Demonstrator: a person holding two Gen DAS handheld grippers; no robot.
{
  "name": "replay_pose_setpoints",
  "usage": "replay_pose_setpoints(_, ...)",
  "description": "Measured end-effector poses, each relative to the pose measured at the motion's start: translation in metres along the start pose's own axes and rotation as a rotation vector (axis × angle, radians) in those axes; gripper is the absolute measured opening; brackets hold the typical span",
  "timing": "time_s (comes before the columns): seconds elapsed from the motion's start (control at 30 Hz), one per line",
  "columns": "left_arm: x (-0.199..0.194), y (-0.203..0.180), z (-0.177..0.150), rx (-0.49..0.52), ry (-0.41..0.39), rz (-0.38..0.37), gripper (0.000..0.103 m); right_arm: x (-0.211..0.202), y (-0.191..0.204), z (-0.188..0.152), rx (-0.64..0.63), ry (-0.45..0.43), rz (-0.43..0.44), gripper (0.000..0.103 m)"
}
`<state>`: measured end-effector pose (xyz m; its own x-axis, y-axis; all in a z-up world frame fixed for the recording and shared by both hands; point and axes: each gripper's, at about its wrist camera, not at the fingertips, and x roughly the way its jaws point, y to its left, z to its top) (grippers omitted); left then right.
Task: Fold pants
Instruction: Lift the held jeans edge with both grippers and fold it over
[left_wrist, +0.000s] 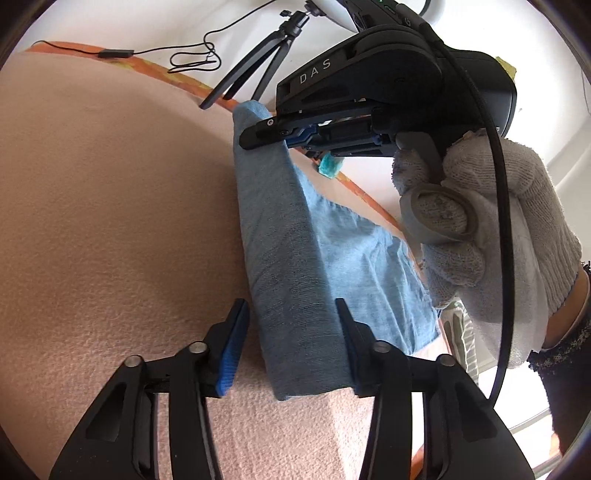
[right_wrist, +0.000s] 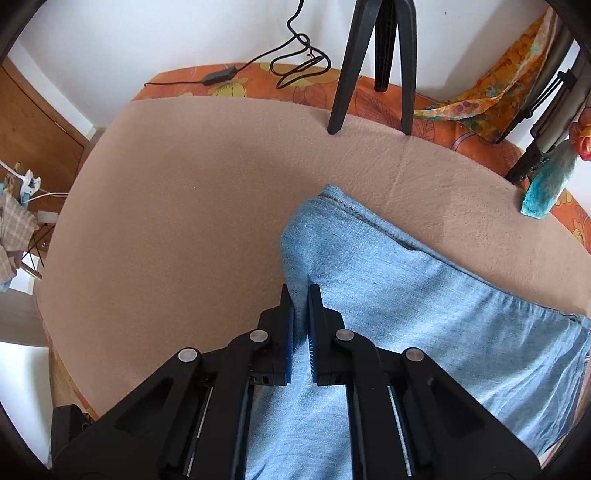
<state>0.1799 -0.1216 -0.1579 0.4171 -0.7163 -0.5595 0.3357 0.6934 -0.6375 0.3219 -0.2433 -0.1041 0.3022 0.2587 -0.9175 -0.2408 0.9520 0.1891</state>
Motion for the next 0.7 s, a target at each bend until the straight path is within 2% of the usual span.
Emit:
replay_pose_setpoints(0.13, -0.008, -0.015, 0.003, 0.04, -0.019, -0.025, 0.024, -0.022, -0.008, -0.002, 0.019, -0.054, 0.041, 0.007)
replay_pose_setpoints(0.37, -0.01, -0.049, 0.012, 0.085, -0.026, -0.069, 0.024, -0.067, -0.036, -0.016, 0.06, -0.148, 0.082, 0.007)
replay_pose_setpoints(0.7, 0.004, -0.112, 0.009, 0.174, -0.018, -0.111, 0.024, -0.125, -0.098, -0.045, 0.111, -0.256, 0.081, 0.007)
